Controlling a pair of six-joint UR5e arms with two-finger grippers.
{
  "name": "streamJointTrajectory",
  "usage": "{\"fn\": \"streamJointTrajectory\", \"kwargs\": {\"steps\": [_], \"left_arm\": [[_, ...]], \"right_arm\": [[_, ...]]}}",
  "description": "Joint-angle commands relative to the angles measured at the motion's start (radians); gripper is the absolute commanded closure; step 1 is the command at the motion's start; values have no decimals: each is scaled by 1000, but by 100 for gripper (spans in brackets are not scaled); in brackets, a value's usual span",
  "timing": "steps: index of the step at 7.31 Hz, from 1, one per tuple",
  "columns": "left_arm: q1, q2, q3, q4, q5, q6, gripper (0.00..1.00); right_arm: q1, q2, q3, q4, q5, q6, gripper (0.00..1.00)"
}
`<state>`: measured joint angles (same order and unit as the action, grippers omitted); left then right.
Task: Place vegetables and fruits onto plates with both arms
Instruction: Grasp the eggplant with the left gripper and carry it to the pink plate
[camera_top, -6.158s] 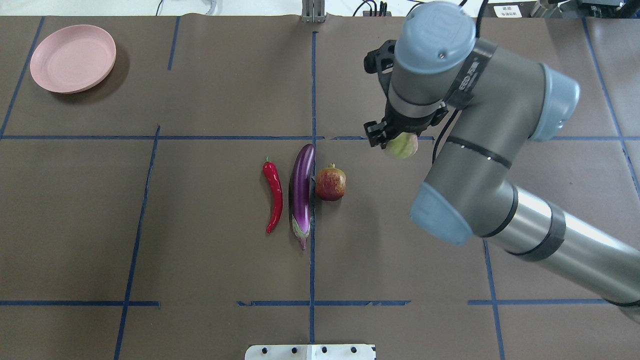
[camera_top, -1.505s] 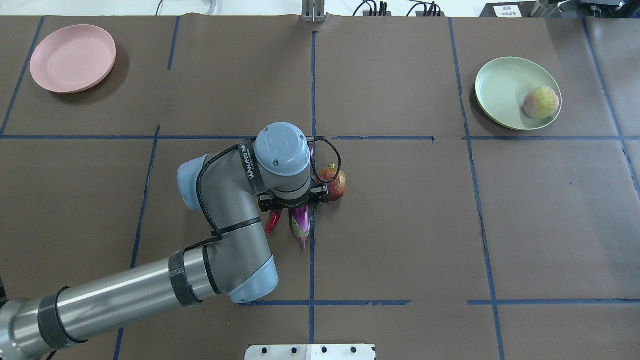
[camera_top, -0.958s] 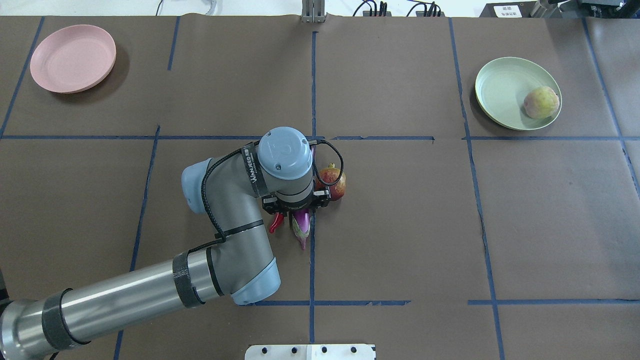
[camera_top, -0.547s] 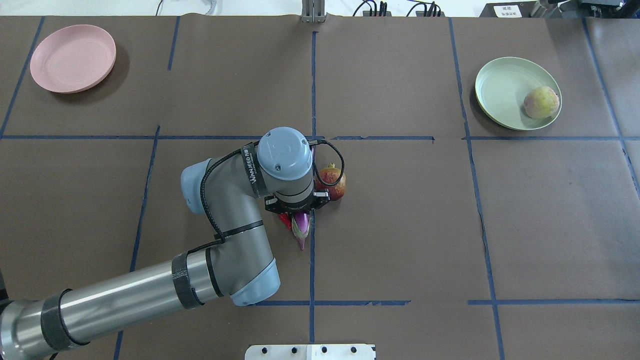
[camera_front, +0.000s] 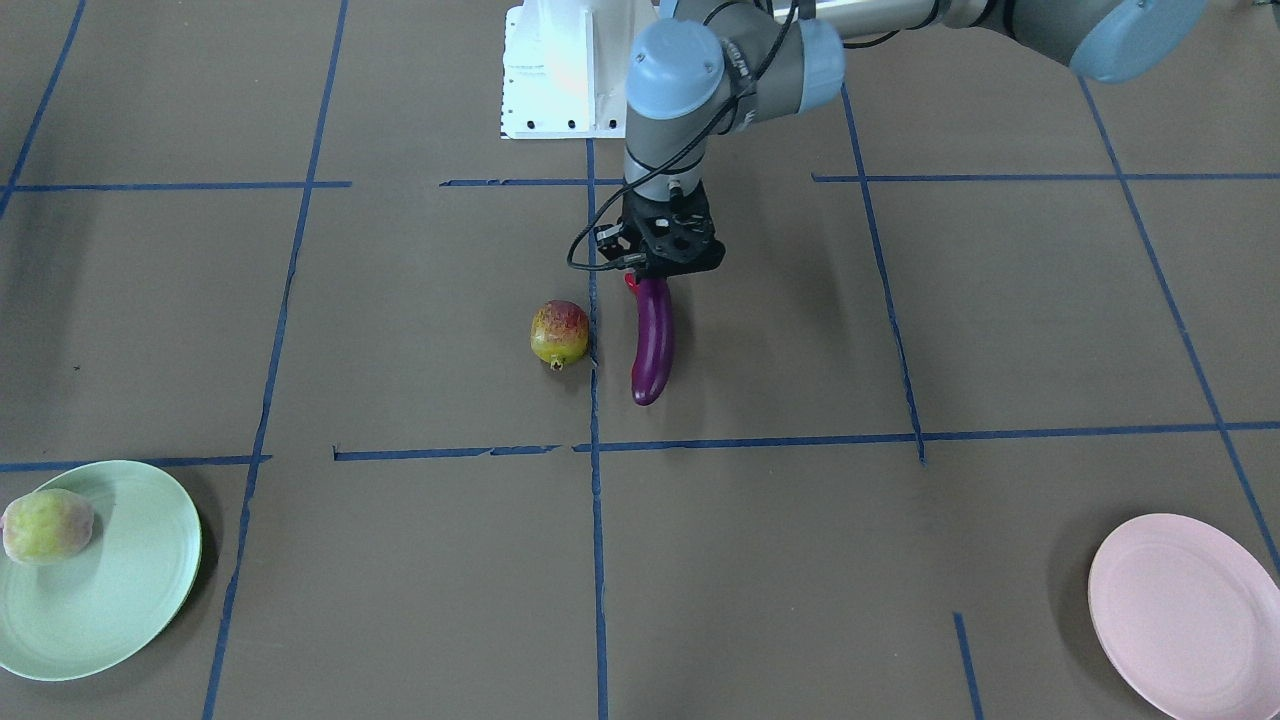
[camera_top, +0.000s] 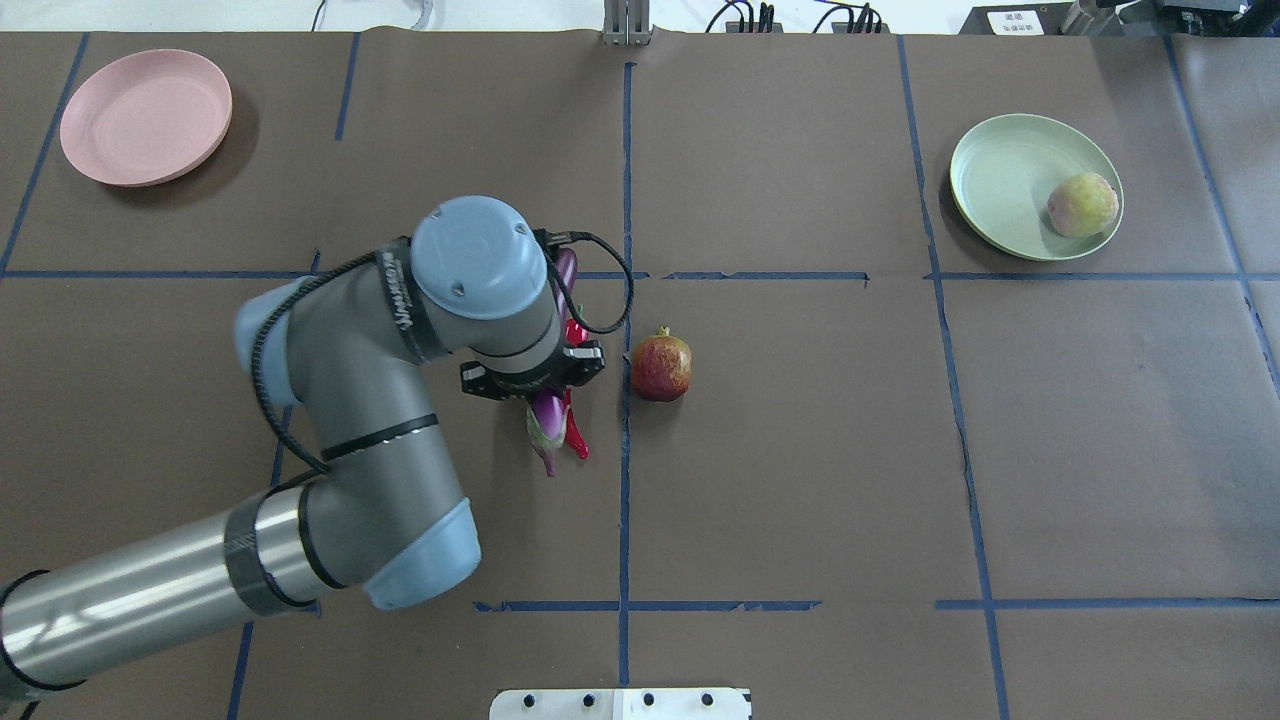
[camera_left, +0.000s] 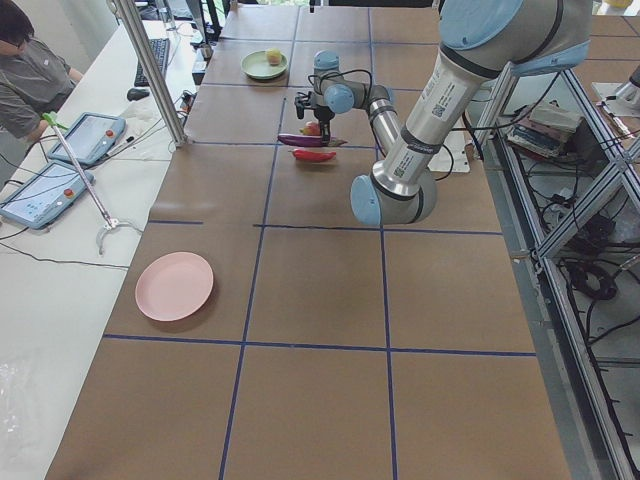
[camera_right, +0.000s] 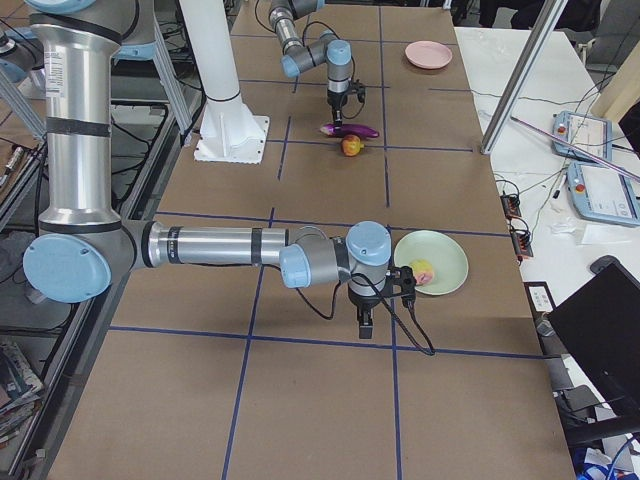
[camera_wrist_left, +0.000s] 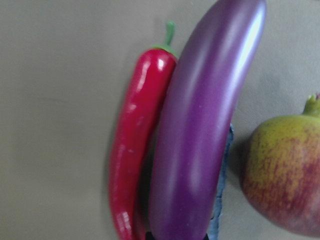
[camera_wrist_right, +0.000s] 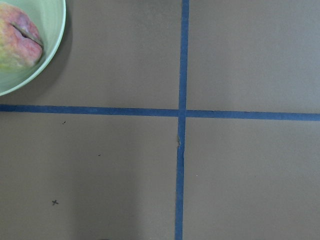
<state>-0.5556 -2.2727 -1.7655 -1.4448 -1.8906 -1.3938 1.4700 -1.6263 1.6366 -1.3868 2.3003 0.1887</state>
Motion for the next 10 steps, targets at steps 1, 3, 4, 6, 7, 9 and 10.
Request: {"fn": "streamJointTrajectory", "kwargs": {"steps": [1,3,4,6,7,9,10], "left_arm": [[-244,60,-56,64,-51,-10,93],[-480,75,224,-16,-162,119,93],[-557,70,392,-126,-165,238,93],[-644,41,742,-375,-202,454,93],[-656,7,899,-484,-202,511,93],[-668,-21,1050,-572,-191,588,79],[-670,-21,1061,-574,-190,649,16]], "right_arm": [[0,-1,0,0,1,0,0],[0,-3,0,0,1,0,0],[0,-3,0,0,1,0,0],[0,-3,2,3,1,-2,0],[0,-3,2,5,1,0,0],[0,0,2,5,1,-2,0],[0,0,2,6,1,0,0]]}}
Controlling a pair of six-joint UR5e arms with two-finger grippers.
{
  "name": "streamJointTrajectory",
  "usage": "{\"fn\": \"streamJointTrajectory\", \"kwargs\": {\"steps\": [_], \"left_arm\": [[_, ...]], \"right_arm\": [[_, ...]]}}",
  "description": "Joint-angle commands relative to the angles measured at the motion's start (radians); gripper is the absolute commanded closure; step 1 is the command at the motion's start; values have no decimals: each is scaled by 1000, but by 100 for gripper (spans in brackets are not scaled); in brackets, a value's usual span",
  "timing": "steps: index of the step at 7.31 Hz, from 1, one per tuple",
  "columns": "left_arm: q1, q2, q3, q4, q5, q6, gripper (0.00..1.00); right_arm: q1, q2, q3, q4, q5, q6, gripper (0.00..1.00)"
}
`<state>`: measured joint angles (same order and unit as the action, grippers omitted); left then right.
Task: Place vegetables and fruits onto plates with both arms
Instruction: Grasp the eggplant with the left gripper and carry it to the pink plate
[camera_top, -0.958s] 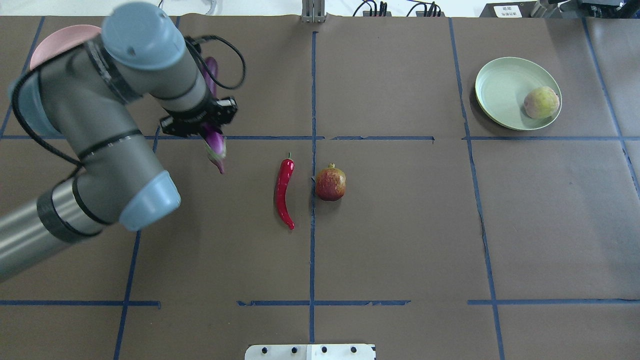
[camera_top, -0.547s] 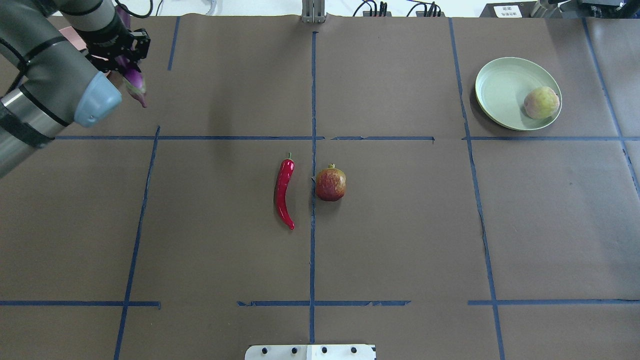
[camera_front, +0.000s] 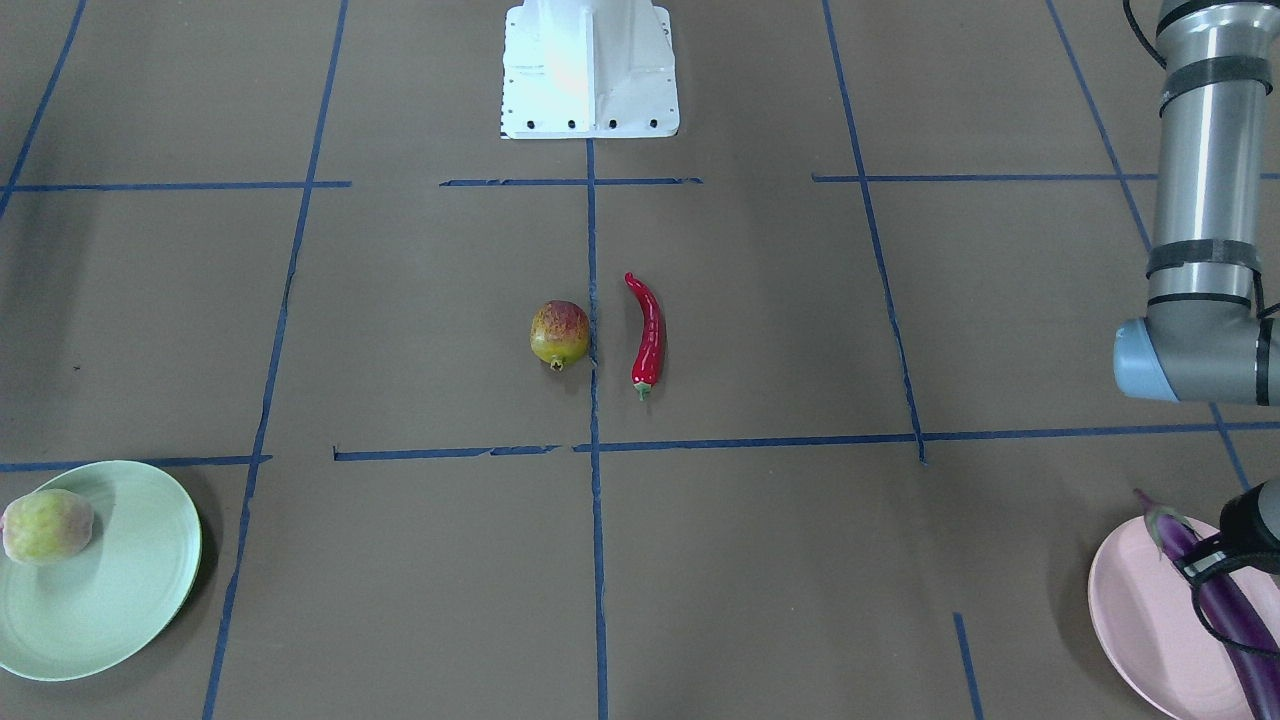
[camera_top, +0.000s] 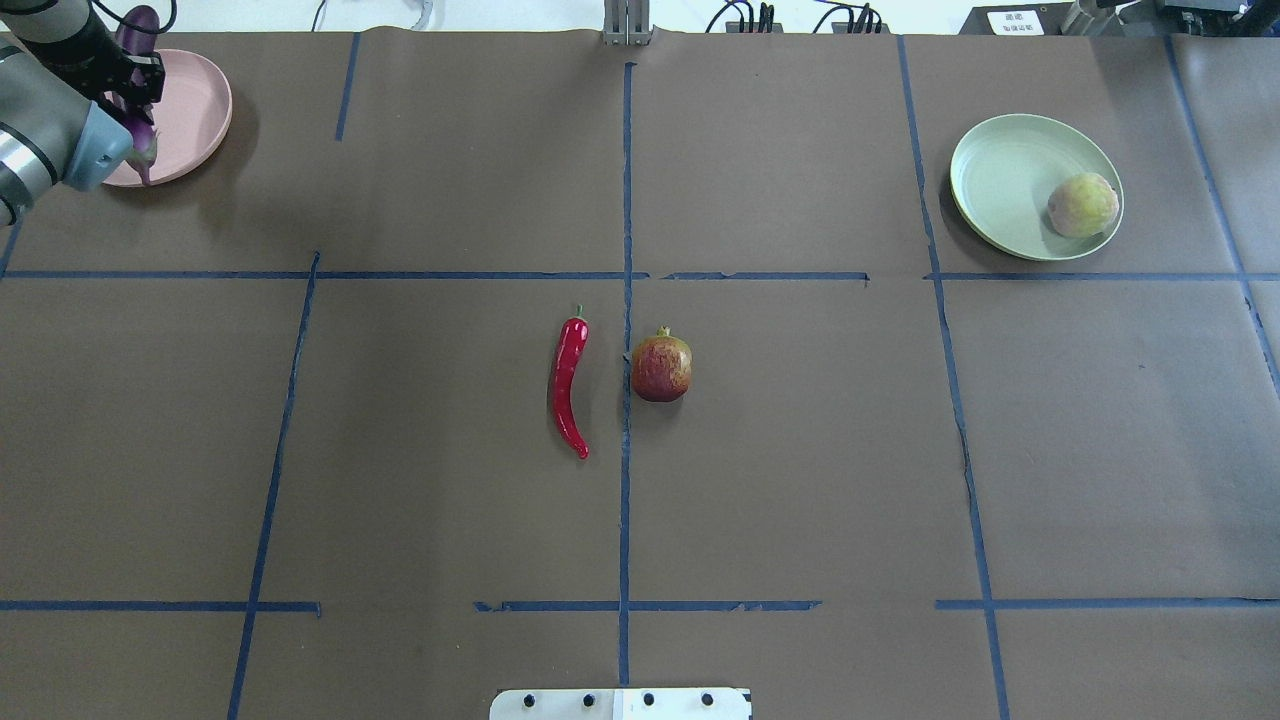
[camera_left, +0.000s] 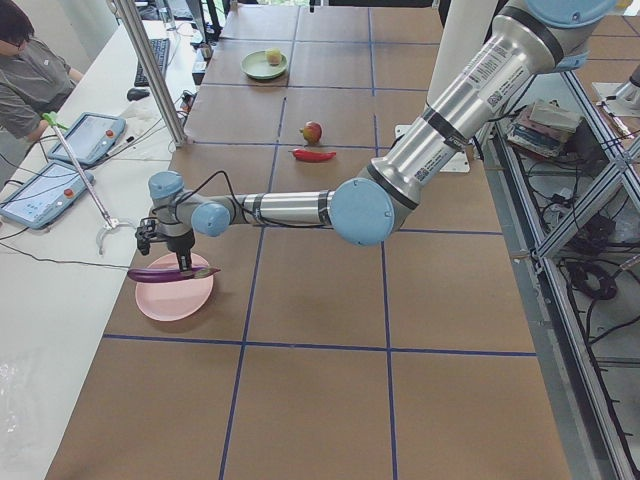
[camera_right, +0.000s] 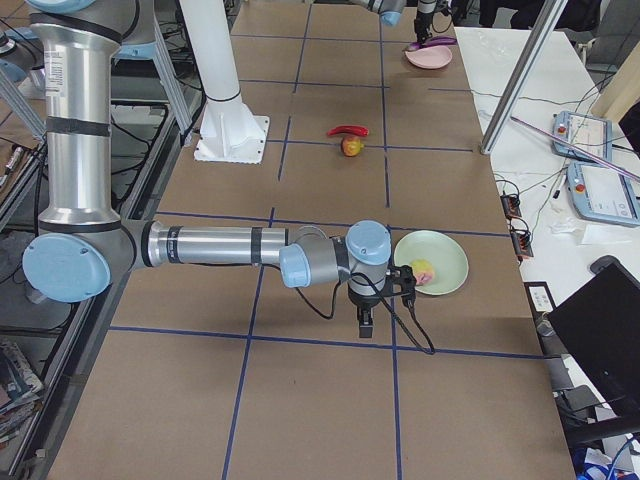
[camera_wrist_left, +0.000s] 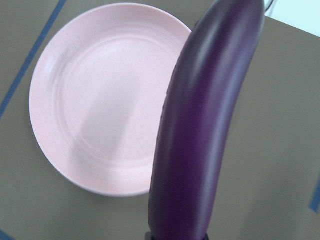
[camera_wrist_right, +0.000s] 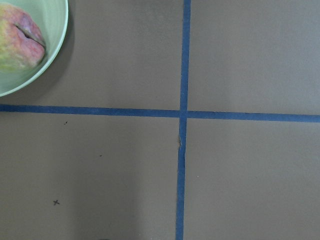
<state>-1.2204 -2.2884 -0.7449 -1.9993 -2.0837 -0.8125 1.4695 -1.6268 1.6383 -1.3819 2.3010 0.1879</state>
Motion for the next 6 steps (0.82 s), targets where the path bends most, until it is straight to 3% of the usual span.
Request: {"fn": "streamJointTrajectory", "kwargs": {"steps": [1,2,4,6], "left_arm": [[-16,-5,39,-18,2,141,0],[-48,-3,30,-13,-24,203,0],[-126,54,-42,-9,-180,356,0],[-134,191,-260,8,-234,374,0]], "right_arm": [[0,-1,9,3,0,1,0],[-2,-1,15,6,3,1,0],[-26,7,72,6,15,18,0],[-89,16,174,7,56,71,0]]}}
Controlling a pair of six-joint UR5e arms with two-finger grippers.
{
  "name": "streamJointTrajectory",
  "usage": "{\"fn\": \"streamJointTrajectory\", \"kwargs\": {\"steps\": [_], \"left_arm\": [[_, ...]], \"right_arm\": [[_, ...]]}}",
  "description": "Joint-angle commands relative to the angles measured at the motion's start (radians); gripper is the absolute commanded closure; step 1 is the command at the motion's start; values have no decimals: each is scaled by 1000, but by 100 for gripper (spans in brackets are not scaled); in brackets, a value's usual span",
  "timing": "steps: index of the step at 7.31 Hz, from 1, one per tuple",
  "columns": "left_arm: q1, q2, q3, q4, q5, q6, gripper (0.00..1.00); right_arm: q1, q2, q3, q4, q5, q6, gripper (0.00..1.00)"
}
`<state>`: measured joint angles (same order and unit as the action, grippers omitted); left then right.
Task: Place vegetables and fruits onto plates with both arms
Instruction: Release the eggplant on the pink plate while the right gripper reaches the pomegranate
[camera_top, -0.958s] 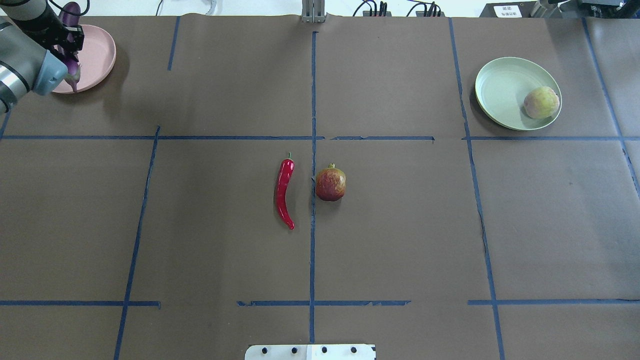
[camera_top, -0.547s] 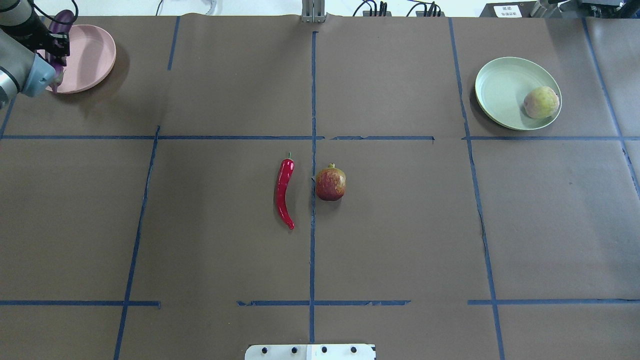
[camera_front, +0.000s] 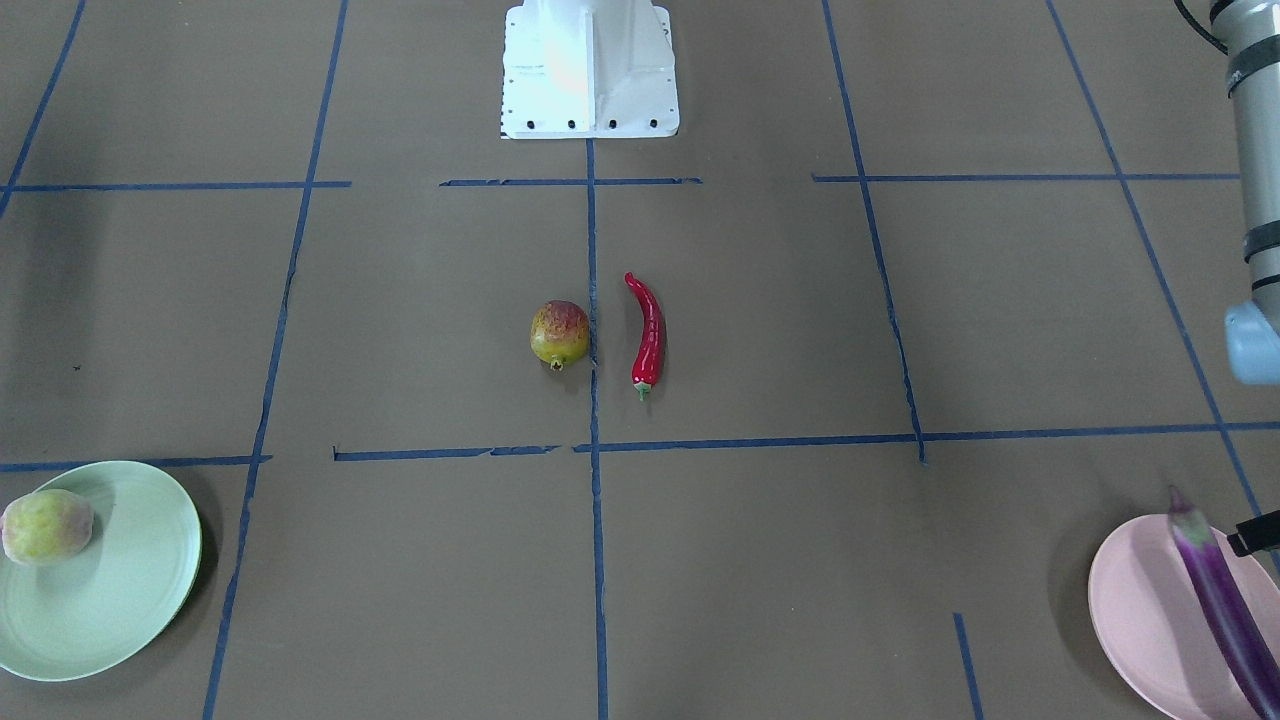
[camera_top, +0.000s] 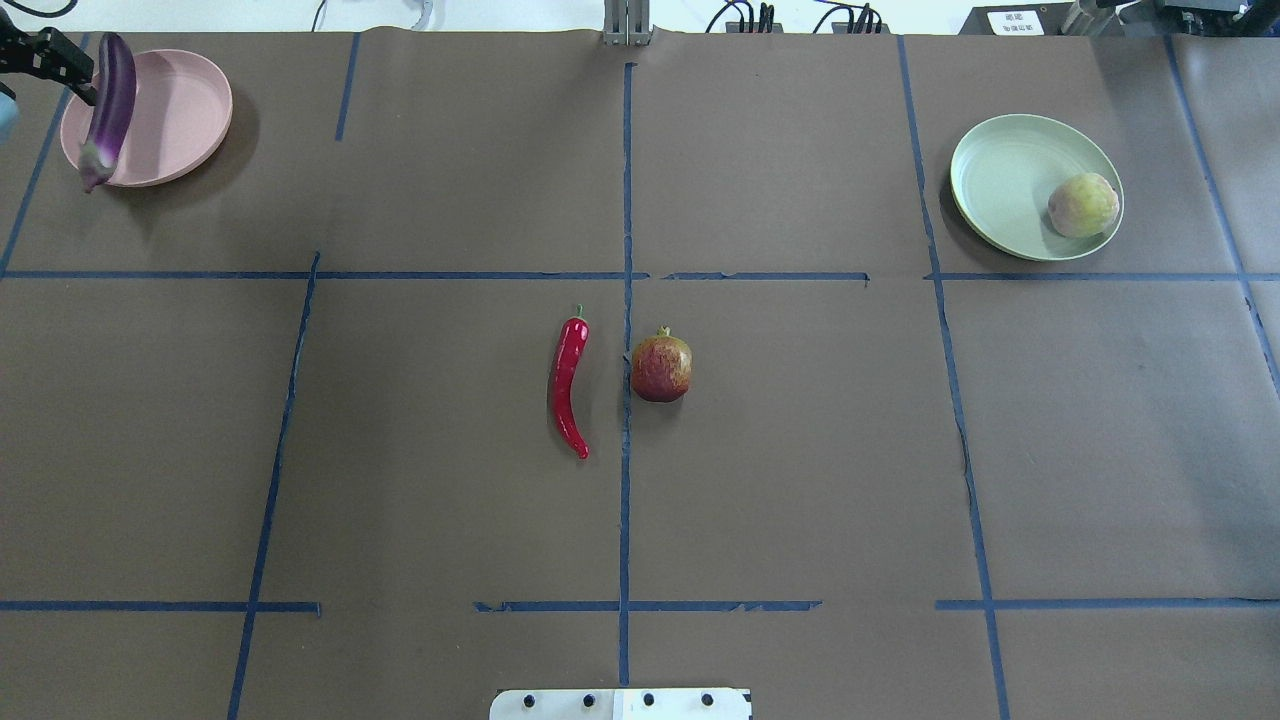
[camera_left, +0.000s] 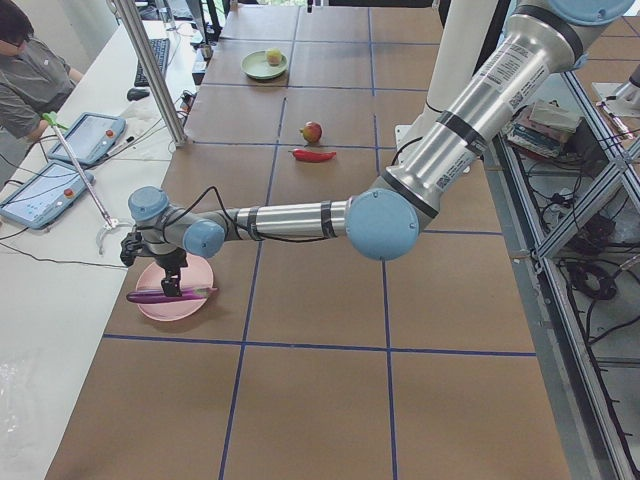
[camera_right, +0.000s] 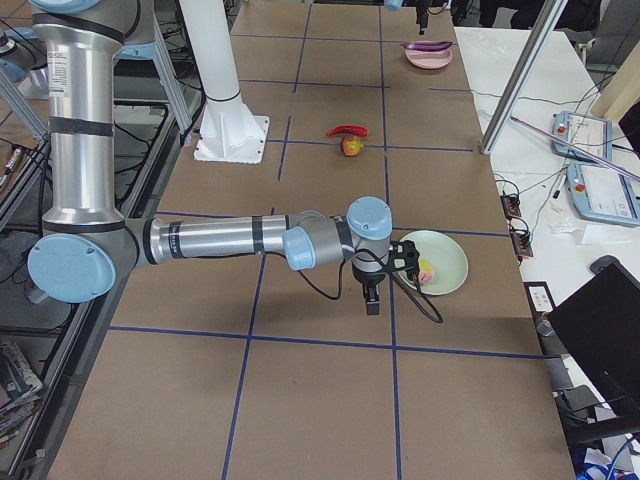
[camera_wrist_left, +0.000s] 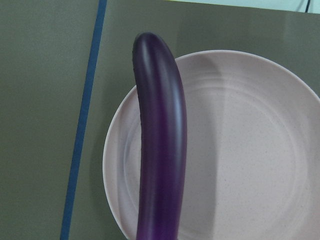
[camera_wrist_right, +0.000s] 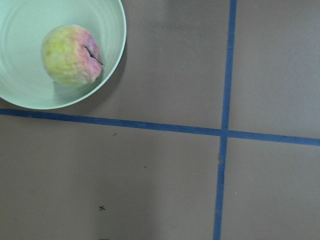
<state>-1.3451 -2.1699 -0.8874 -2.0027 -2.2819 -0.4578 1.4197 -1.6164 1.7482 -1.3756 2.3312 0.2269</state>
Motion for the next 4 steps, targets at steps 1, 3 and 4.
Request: {"fn": "streamJointTrajectory", "kwargs": {"steps": [1,3,4], "left_arm": [[-8,90,-202,62,-39,19,0],[-6,128,-263,76,-36,19,0],[-6,128,-263,76,-33,19,0]], "right_arm": [[-106,85,89,1,25,37,0],[-259,212,96,-12,11,182,0],[-359,286,94,-14,-43,293,0]]}}
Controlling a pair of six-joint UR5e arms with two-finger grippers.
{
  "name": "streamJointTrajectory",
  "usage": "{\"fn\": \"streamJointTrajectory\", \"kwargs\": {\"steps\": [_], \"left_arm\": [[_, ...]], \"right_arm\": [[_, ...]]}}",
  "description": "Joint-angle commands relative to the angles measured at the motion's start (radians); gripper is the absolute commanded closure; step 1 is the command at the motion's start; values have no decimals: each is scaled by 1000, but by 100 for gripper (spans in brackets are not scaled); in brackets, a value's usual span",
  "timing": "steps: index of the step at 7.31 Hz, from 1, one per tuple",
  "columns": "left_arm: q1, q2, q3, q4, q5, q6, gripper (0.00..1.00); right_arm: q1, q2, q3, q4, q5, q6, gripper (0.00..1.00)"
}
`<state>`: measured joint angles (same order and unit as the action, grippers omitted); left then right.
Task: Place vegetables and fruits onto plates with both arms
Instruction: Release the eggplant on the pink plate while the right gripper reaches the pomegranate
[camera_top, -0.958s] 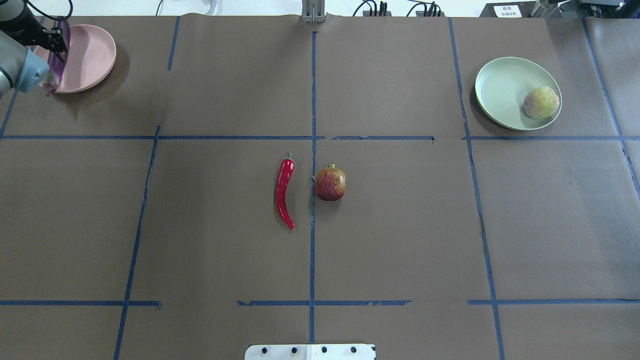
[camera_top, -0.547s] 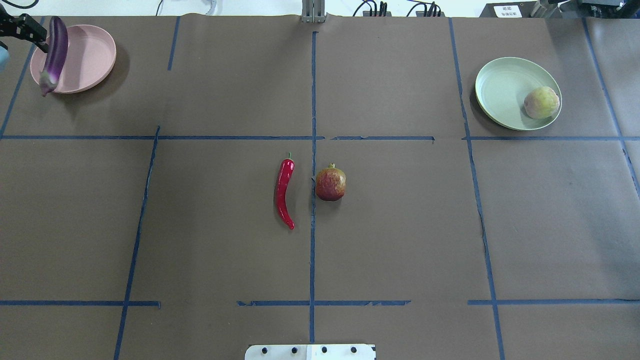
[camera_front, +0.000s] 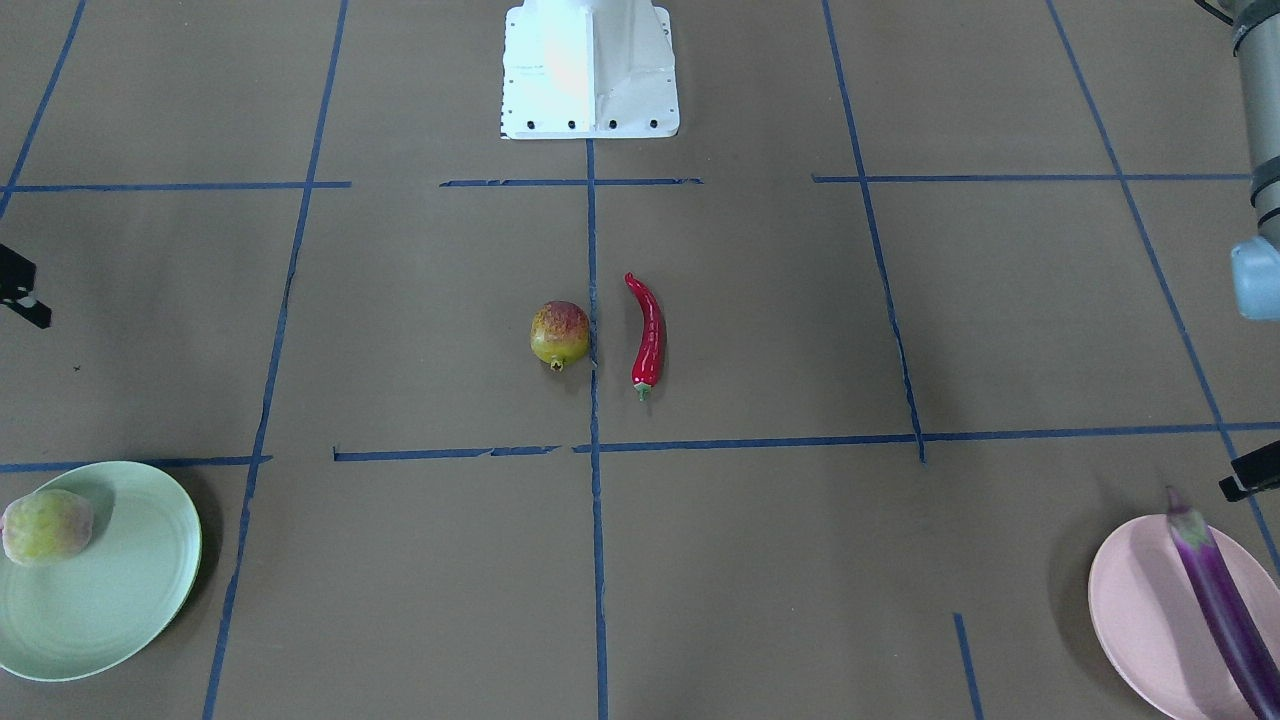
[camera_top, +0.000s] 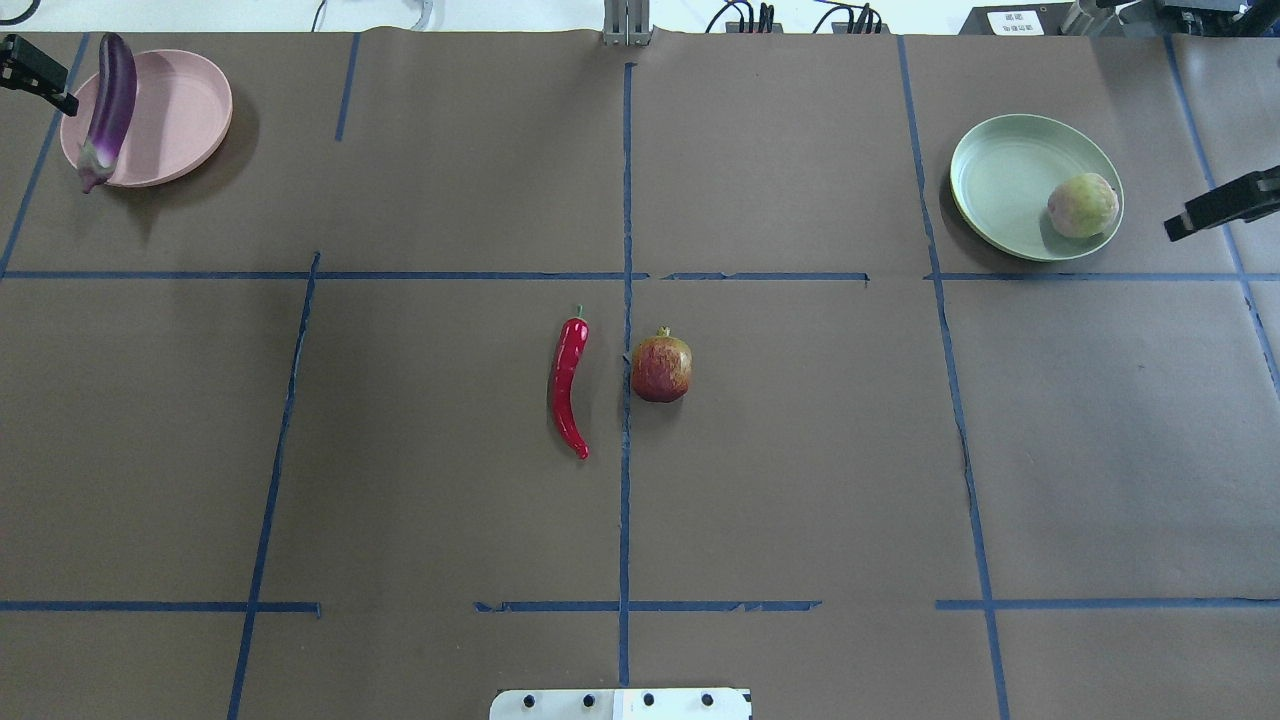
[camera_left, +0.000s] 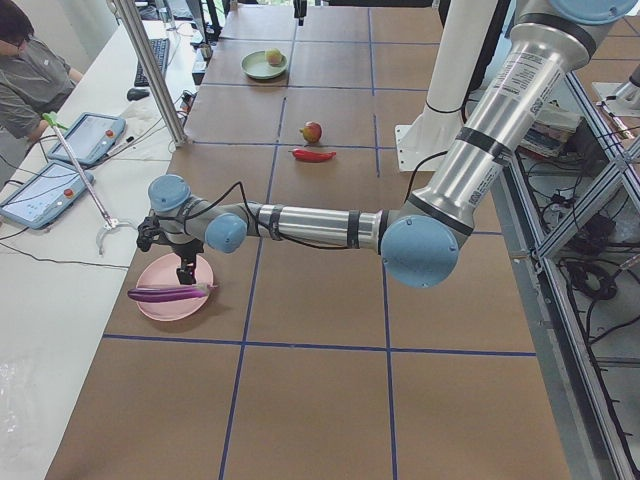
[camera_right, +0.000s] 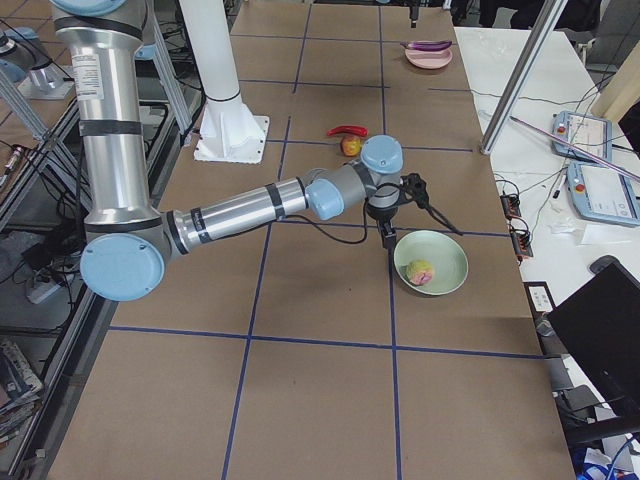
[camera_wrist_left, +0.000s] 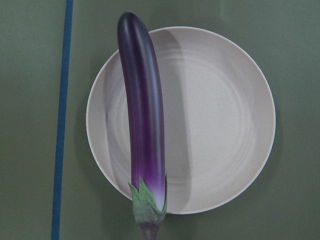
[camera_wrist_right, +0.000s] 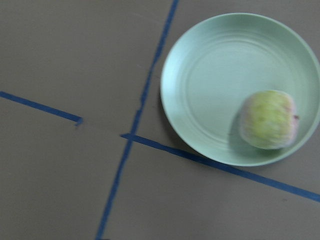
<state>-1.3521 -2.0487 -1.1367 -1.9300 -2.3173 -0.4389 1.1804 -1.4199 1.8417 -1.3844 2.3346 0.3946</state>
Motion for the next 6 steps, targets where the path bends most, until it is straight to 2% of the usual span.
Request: {"fn": "streamJointTrajectory", "kwargs": {"steps": [1,2,3,4,5,6], "left_arm": [[4,7,-14,3,4,-1,0],[5,5,-15,2,6,-7,0],[7,5,-15,2,6,-9,0],[7,5,-17,-1,7,-7,0],[8,5,-17,-3,7,-7,0],[8,5,-17,-3,7,-7,0]], "right_arm": [[-205,172,-2,-15,-104,259,0],[-290,273,-2,-91,-165,373,0],[-389,377,-4,-202,-249,429,0],[-480,457,-5,-261,-347,523,0],[-567,529,-51,-263,-436,629,0],[-634,596,-129,-263,-521,659,0]]}}
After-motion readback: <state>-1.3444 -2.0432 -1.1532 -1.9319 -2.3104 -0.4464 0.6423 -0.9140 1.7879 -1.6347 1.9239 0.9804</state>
